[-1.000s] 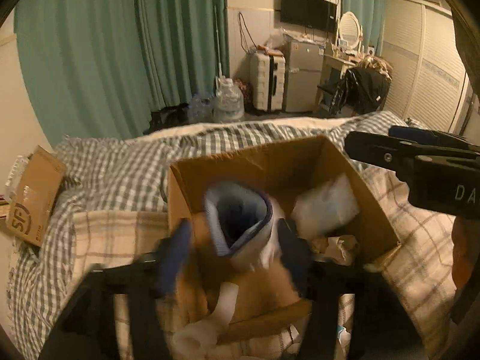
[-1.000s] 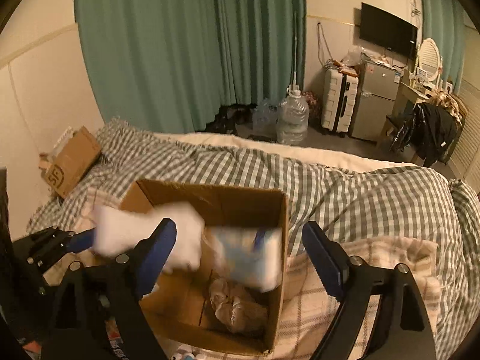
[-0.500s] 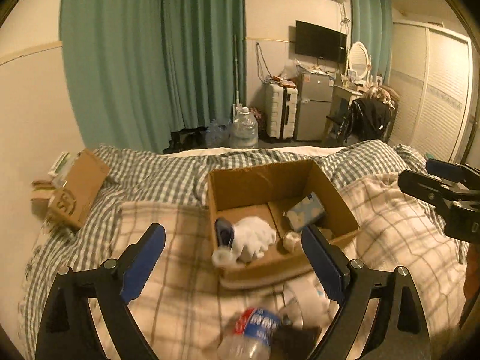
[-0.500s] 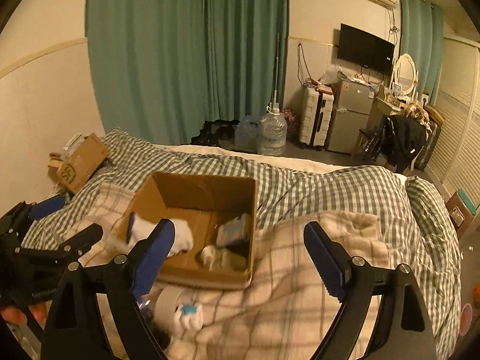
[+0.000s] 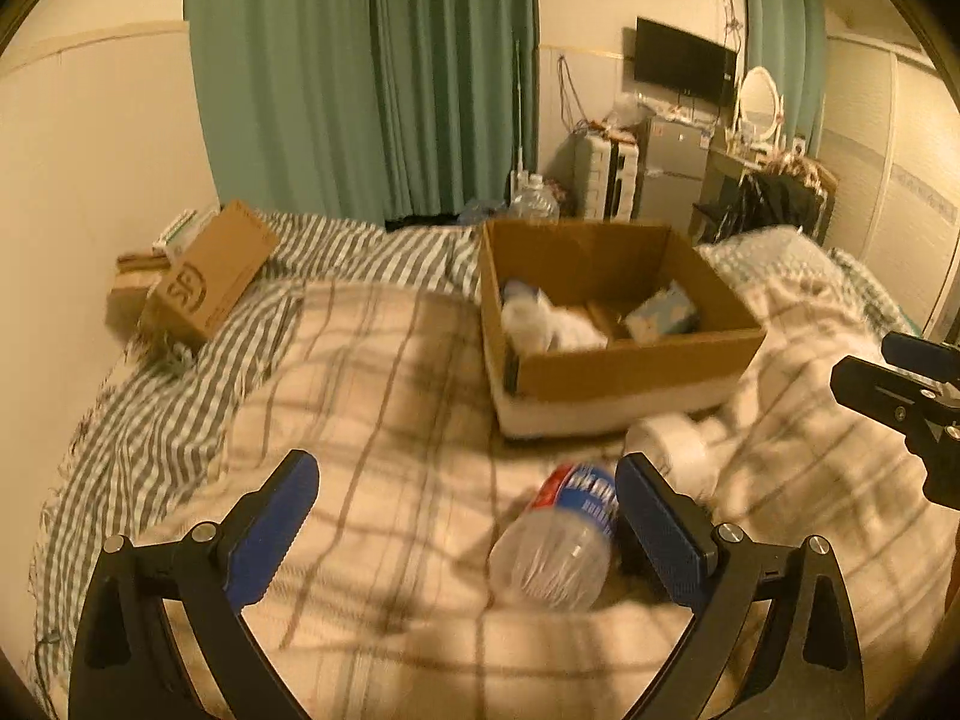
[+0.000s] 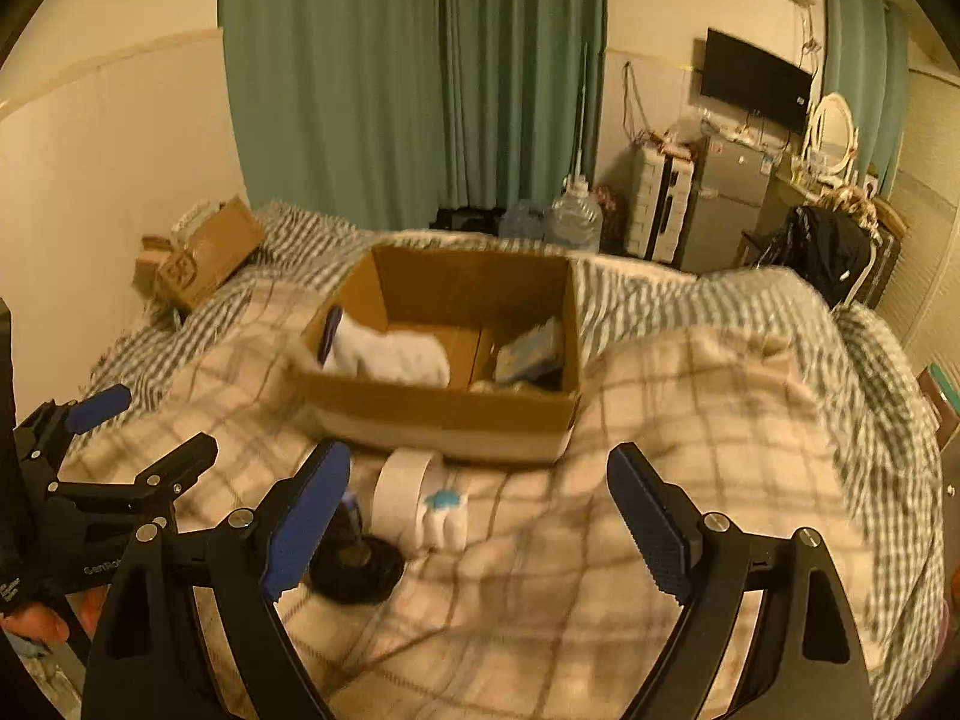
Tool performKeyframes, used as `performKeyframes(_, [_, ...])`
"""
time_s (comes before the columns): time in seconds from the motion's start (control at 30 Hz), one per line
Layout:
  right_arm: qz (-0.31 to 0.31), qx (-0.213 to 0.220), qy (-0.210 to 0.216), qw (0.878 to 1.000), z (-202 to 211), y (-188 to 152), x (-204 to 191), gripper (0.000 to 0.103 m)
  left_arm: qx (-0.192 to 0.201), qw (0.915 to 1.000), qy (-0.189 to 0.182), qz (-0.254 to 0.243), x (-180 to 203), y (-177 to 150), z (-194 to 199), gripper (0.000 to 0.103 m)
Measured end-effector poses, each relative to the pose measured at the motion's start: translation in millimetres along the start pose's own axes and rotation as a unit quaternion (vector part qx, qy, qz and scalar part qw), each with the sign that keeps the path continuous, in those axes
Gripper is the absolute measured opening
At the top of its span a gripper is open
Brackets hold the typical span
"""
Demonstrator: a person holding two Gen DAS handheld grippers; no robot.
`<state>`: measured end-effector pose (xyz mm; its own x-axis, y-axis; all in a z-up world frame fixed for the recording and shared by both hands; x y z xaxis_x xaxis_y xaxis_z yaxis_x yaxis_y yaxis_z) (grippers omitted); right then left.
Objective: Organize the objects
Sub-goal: 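Grasp the black cup by its rim with the right gripper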
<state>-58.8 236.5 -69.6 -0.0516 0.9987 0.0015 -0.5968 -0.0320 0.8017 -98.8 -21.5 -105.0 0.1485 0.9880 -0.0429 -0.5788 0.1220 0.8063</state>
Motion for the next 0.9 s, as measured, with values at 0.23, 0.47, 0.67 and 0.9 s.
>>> performKeyframes(0.23, [0.025,-0.062,0.030,0.997,-33,-35,-29,0.088,-0.048,0.9986,0.019,0.010,-10,-26,-16,0.102])
performKeyframes(0.47, [0.064,-0.103,0.046,0.992,-55,-58,-55,0.088,-0.079,0.9961,0.008,0.039,-24,-39,-29,0.103])
performKeyframes(0.67, [0.089,-0.135,0.058,0.985,-71,-73,-72,0.088,-0.095,0.9942,0.003,0.052,-28,-44,-36,0.103])
performKeyframes(0.9, [0.082,-0.172,0.069,0.979,-97,-88,-73,0.084,-0.100,0.9937,-0.001,0.052,-26,-45,-37,0.103])
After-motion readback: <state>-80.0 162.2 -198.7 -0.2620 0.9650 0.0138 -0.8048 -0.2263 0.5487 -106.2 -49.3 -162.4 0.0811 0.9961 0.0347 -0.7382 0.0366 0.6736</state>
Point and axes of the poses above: each gripper's, at about its wrist camera, not at the fingertips, and z roughly against the way its jaws point, x to its right, y to its top, the point moved 6 cm from there along -z, roughly the way its jaws point, and after that the axes turned 6 degrees about x, right-handed, at the moved point
